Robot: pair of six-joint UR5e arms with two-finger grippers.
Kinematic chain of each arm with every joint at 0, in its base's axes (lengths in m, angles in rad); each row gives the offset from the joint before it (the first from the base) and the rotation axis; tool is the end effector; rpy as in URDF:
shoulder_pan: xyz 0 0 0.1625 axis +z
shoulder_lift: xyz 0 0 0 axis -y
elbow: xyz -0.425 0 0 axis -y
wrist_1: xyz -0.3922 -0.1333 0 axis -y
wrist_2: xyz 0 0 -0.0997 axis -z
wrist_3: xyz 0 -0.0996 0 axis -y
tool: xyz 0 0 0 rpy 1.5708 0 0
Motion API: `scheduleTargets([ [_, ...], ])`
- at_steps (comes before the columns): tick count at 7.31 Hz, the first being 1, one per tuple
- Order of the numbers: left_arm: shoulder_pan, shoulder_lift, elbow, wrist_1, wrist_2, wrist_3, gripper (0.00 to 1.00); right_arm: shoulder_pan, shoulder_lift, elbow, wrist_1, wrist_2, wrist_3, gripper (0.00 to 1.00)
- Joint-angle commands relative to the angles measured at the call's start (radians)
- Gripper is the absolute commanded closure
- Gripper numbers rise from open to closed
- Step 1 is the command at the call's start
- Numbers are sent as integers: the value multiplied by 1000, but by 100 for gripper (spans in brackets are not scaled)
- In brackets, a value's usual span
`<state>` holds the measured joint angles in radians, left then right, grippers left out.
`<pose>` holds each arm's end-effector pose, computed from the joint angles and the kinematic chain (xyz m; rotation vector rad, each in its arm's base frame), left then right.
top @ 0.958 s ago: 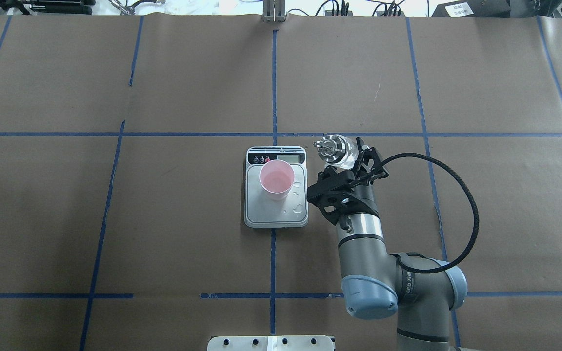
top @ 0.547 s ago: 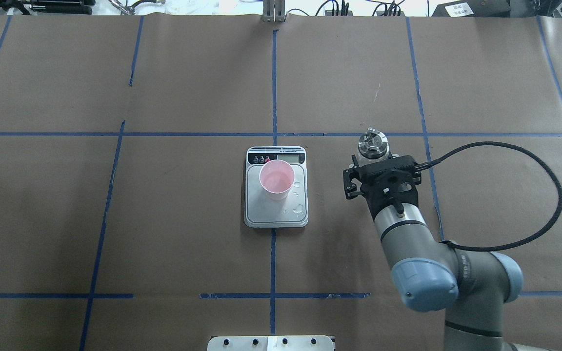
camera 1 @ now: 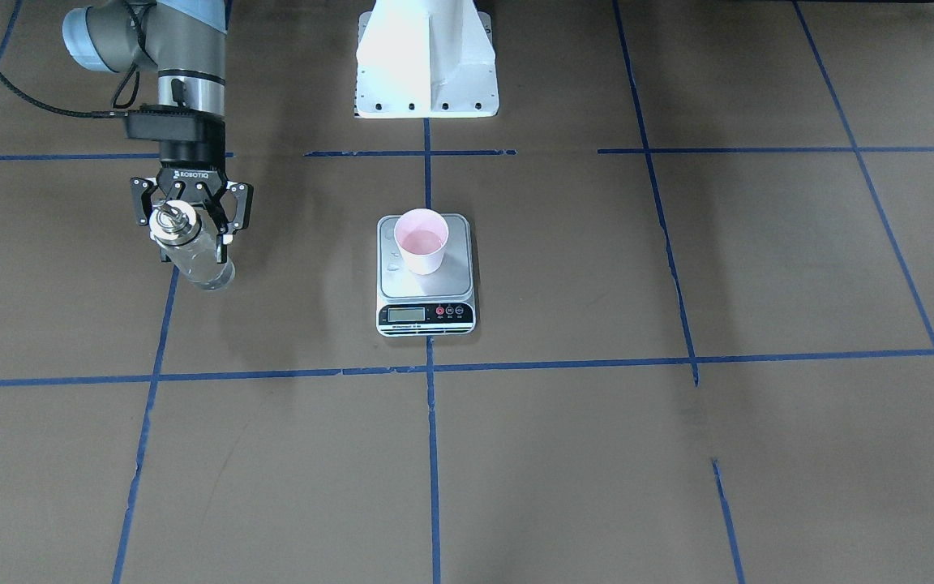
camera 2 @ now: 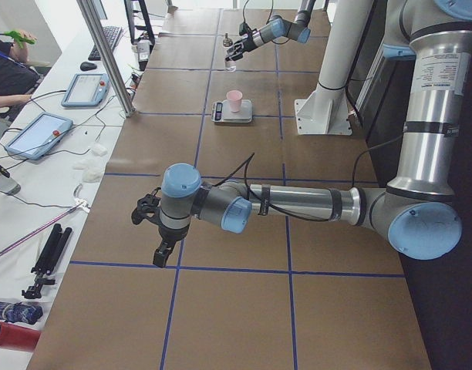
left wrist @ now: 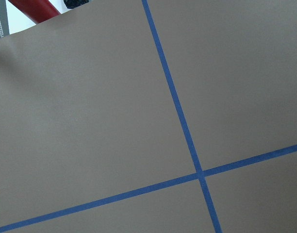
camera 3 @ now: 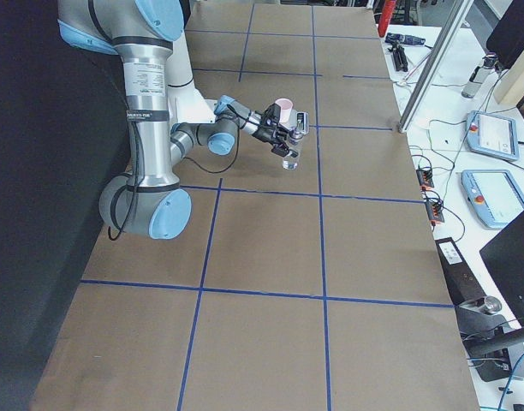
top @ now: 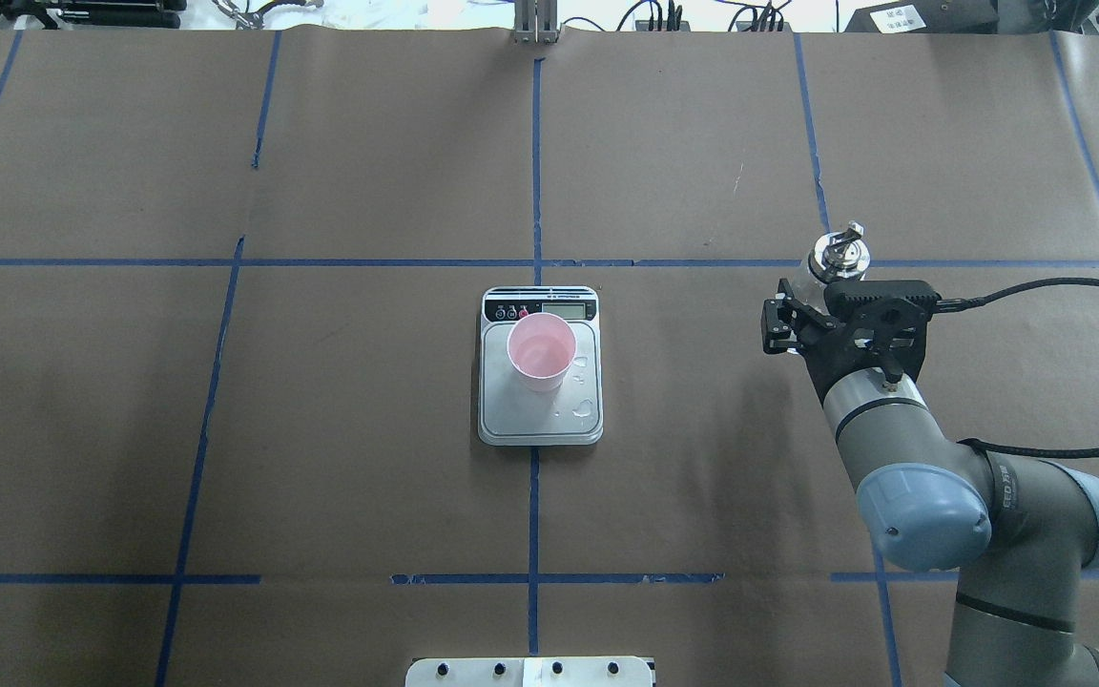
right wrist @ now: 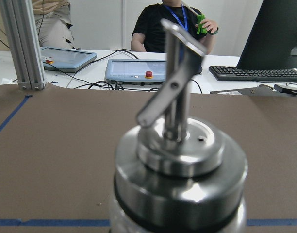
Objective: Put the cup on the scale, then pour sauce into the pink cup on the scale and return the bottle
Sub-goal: 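Carry the bottle back to its original spot with the right gripper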
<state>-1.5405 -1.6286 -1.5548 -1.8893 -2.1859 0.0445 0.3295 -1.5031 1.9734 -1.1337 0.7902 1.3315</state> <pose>-0.0595 -0.5404 0.6114 0.3535 0.6064 0.1825 -0.4031 -0.3528 0.3738 0.9401 -0.6235 0.4341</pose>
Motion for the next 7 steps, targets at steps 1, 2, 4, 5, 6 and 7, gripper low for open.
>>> scheduleTargets([
  [1,-1,1,-7,1,0,0,0,5,-14,-79,89,-8,110,100],
  [2,-1,3,-8,-1,0,1,0,5,-32,-90,91,-37,110,100],
  [4,-1,3,-14,1,0,0,0,23,-64,-88,94,-54,107,100],
  [5,-1,3,-13,1,0,0,0,23,-66,-85,95,-54,107,100],
  [6,-1,3,-13,1,0,0,0,23,-72,-90,94,-52,109,100],
  [7,-1,3,-13,1,0,0,0,23,-75,-90,94,-52,109,100],
])
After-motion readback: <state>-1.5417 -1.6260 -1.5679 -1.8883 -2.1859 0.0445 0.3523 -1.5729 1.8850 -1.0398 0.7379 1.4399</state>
